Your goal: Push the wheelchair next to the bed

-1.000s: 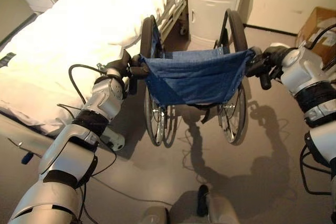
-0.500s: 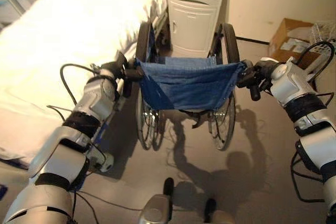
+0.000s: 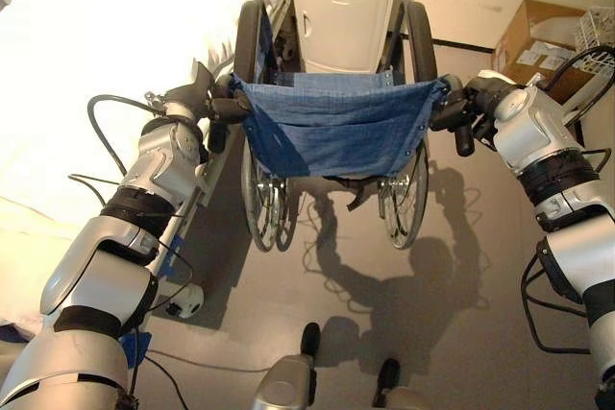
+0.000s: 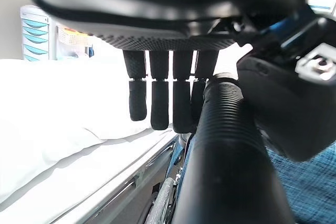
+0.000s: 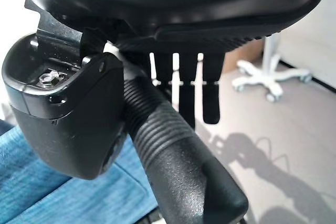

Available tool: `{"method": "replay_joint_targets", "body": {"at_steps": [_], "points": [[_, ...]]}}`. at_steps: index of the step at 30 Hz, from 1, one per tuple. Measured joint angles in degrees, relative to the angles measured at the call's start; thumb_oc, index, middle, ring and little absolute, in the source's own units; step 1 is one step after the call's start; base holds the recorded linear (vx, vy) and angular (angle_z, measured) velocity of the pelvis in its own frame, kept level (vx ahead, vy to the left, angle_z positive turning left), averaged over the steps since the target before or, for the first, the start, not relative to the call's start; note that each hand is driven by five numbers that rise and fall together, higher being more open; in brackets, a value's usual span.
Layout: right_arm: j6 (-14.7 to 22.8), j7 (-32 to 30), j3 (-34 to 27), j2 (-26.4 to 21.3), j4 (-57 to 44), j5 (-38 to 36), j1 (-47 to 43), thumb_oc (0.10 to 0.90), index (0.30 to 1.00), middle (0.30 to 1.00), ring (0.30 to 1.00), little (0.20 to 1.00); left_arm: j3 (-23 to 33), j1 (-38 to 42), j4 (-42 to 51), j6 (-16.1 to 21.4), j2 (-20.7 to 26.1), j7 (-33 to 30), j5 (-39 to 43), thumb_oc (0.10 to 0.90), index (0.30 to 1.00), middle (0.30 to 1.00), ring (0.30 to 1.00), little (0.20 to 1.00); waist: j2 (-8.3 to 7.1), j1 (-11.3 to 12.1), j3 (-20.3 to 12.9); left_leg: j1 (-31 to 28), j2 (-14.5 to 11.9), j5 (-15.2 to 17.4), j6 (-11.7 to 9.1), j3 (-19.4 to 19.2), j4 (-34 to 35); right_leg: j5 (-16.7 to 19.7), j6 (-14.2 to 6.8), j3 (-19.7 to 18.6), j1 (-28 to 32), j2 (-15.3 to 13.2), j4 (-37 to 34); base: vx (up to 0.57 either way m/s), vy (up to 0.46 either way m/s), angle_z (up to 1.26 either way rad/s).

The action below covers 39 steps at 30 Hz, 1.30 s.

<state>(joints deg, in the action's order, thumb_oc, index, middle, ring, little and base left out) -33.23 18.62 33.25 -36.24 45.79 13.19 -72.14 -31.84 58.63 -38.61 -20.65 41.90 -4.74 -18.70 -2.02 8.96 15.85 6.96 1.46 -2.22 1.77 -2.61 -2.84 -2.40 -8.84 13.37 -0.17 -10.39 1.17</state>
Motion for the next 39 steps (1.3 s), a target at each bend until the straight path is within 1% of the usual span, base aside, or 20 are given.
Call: {"method": "replay_joint_targets", "body": {"at_steps": [6,7,8,9,10,14,18,21,25,26,27,28,29,31,32,34,36,37,38,39], "points": [[0.1,-1.1,0.9,0.6,0.6,-0.8,0.0,0.4,0.3,0.3,0.3,0.3,0.8,-0.7,0.2,-0.5,-0.1,0.1,-1.0,0.405,0.307,0.307,0.307,0.307,-0.17,0.1,0.0,-0.2,-0.4,0.0,0.0,-0.6,0.1,0.0,0.0,0.1,0.1,0.3,-0.1,0.06,-0.041,-0.03],[0.1,-1.3,1.0,0.7,0.8,-0.9,0.1,0.4,0.3,0.3,0.3,0.3,0.8,-0.9,0.3,-0.5,-0.1,0.1,-1.4,0.582,0.573,0.573,0.573,0.573,-0.21,0.1,0.0,-0.2,-0.4,0.0,0.0,-0.7,0.1,0.0,0.0,0.1,0.2,0.3,-0.1,0.04,-0.047,-0.06],[0.1,-1.4,1.0,0.8,0.9,-1.1,0.1,0.4,0.3,0.3,0.3,0.3,0.8,-1.0,0.2,-0.5,-0.1,0.1,-1.5,0.678,0.716,0.716,0.716,0.716,-0.24,0.1,-0.1,-0.3,-0.5,0.0,0.0,-0.8,0.1,0.0,0.0,0.1,0.2,0.3,-0.1,0.03,-0.041,-0.02],[0.1,-1.9,1.4,0.9,1.2,-2.4,0.3,0.7,0.749,0.749,0.749,0.749,0.8,-1.3,0.3,-0.5,-0.1,0.1,-1.8,0.8,0.9,0.9,0.9,0.9,-0.33,0.1,-0.1,-0.3,-0.5,0.0,0.0,-0.8,-0.1,0.0,0.0,0.1,0.4,0.3,-0.1,0.03,-0.048,0.0],[0.1,-1.9,1.4,1.0,1.2,-2.4,0.6,0.8,0.9,0.9,0.9,0.9,0.8,-1.6,0.5,-0.5,-0.1,0.1,-2.0,0.8,0.9,0.9,0.9,0.9,-0.42,0.0,-0.1,-0.4,-0.5,0.0,0.0,-0.8,-0.3,0.0,0.0,0.2,0.5,0.3,-0.1,0.04,-0.049,0.01],[0.1,-1.9,1.4,0.9,1.1,-4.1,1.6,0.8,0.9,0.9,0.9,0.9,0.9,-2.5,1.1,-0.2,0.4,-0.6,-1.7,0.8,0.9,0.9,0.9,0.9,-0.74,0.0,-0.2,-0.6,-0.6,0.0,-0.1,-0.8,-0.5,0.0,0.0,0.2,0.8,0.3,-0.1,0.01,-0.009,0.0],[0.2,-1.9,1.3,0.6,0.9,-6.6,2.2,0.8,0.9,0.9,0.9,0.9,1.3,-4.9,3.4,0.8,2.0,-2.3,0.9,0.8,0.9,0.9,0.9,0.9,-0.85,-0.1,-0.3,-0.7,-0.6,0.0,0.0,-0.9,-0.7,0.0,0.1,0.2,0.9,0.3,0.1,0.01,-0.005,0.0],[0.0,-1.9,1.1,-0.2,0.8,-9.7,2.5,0.8,0.9,0.9,0.9,0.9,4.7,-7.5,4.6,1.6,2.0,-2.8,8.1,0.8,0.9,0.9,0.9,0.9,-0.87,-0.1,-0.3,-1.0,-0.5,0.0,0.0,-0.8,-0.7,0.0,0.0,0.2,1.3,0.3,0.1,0.05,-0.006,0.0],[-1.1,-2.1,1.1,-0.3,0.7,-13.6,2.8,0.8,0.9,0.9,0.9,0.9,9.9,-11.4,5.0,4.0,1.5,-2.8,17.8,0.8,0.9,0.9,0.9,0.9,-0.87,-0.2,-0.3,-2.2,-0.4,0.0,0.0,-0.7,-0.4,0.0,0.0,0.2,2.2,0.4,0.0,0.07,0.015,-0.01],[-1.7,-2.4,1.1,-0.4,0.6,-14.9,2.9,0.8,0.9,0.9,0.9,0.9,12.0,-12.8,5.2,4.7,1.0,-2.6,21.4,0.8,0.9,0.9,0.9,0.9,-0.86,-0.3,-0.3,-2.5,-0.4,0.1,0.0,-0.7,-0.3,0.0,0.1,0.3,2.5,0.3,0.0,0.07,0.029,-0.01],[-1.9,-2.7,1.1,-0.4,0.6,-15.9,3.1,0.8,0.9,0.9,0.9,0.9,12.4,-13.4,5.3,4.9,0.9,-2.5,22.4,0.8,0.9,0.9,0.9,0.9,-0.86,-0.3,-0.3,-2.6,-0.4,0.1,0.1,-0.8,-0.3,0.0,0.1,0.3,2.6,0.3,0.0,0.1,0.042,-0.03],[-2.8,-4.4,0.9,-1.0,-1.0,-18.5,4.2,0.8,0.9,0.9,0.9,0.9,14.6,-15.2,5.7,5.7,0.1,-2.6,26.5,0.8,0.9,0.9,0.9,0.9,-0.86,-0.3,-0.3,-3.2,-0.4,0.3,0.1,-0.9,-0.3,-0.1,0.1,0.3,3.1,0.3,0.0,0.07,0.024,-0.05],[-2.9,-5.3,0.7,-1.3,-1.8,-20.1,5.0,0.8,0.9,0.9,0.9,0.9,15.6,-16.2,5.7,6.3,-0.3,-2.7,28.9,0.8,0.9,0.9,0.9,0.9,-0.86,-0.3,-0.3,-3.6,-0.4,0.4,0.1,-0.9,-0.3,-0.1,0.1,0.3,3.4,0.3,0.0,0.14,0.032,-0.08],[-3.1,-8.2,-0.2,-1.5,-3.8,-24.9,7.2,0.8,0.9,0.9,0.9,0.9,19.2,-19.6,6.2,7.8,-1.7,-2.8,34.3,0.8,0.9,0.9,0.9,0.9,-0.86,-0.3,-0.3,-4.8,-0.4,0.9,0.2,-1.0,-0.3,-0.1,0.2,0.3,4.4,0.2,0.0,0.12,0.015,-0.1],[-3.3,-8.9,-1.1,-1.5,-4.4,-26.1,8.1,0.8,0.9,0.9,0.9,0.9,20.0,-20.4,6.2,8.2,-2.1,-2.8,35.8,0.8,0.9,0.9,0.9,0.9,-0.86,-0.3,-0.3,-5.1,-0.4,0.9,0.2,-1.0,-0.3,-0.1,0.2,0.3,4.6,0.2,0.0,0.1,0.0,-0.06],[-3.4,-12.4,-2.8,-1.9,-5.8,-31.4,10.2,0.8,0.9,0.9,0.9,0.9,22.2,-22.5,6.3,10.0,-3.6,-2.8,41.3,0.8,0.9,0.9,0.9,0.9,-0.86,-0.4,-0.3,-5.4,-0.4,1.0,0.3,-1.2,-0.3,-0.1,0.2,0.3,4.8,0.1,0.0,0.09,-0.01,-0.02],[-2.9,-14.9,-5.6,-2.0,-6.0,-36.5,11.9,0.8,0.9,0.9,0.9,0.9,23.5,-23.7,6.3,11.1,-4.5,-2.3,45.5,0.8,0.9,0.9,0.9,0.9,-0.86,-0.4,-0.3,-5.4,-0.4,1.0,0.3,-1.2,-0.3,-0.1,0.2,0.3,4.8,0.1,0.1,0.07,-0.01,-0.02],[-2.8,-15.5,-5.7,-2.0,-6.1,-38.1,12.2,0.8,0.9,0.9,0.9,0.9,23.8,-24.2,6.3,11.6,-4.7,-2.1,46.9,0.8,0.9,0.9,0.9,0.9,-0.86,-0.4,-0.3,-5.4,-0.4,1.0,0.3,-1.3,-0.3,-0.1,0.2,0.3,4.8,0.1,0.1,0.07,0.004,-0.03],[-2.6,-16.8,-6.6,-2.6,-7.1,-42.0,13.5,0.8,0.9,0.9,0.9,0.9,24.7,-25.3,6.3,12.5,-5.2,-1.5,50.6,0.8,0.9,0.9,0.9,0.9,-0.86,-0.6,-0.3,-5.5,-0.4,1.0,0.3,-1.4,-0.3,-0.1,0.2,0.3,4.9,0.1,0.1,0.07,0.018,-0.02],[-1.9,-17.4,-7.8,-2.8,-8.0,-44.2,14.9,0.8,0.9,0.9,0.9,0.9,25.5,-26.3,6.3,13.3,-5.6,-1.0,53.3,0.8,0.9,0.9,0.9,0.9,-0.86,-0.7,-0.3,-5.5,-0.4,1.0,0.3,-1.4,-0.2,-0.1,0.2,0.3,4.9,0.1,0.1,0.06,0.026,-0.02]]}}
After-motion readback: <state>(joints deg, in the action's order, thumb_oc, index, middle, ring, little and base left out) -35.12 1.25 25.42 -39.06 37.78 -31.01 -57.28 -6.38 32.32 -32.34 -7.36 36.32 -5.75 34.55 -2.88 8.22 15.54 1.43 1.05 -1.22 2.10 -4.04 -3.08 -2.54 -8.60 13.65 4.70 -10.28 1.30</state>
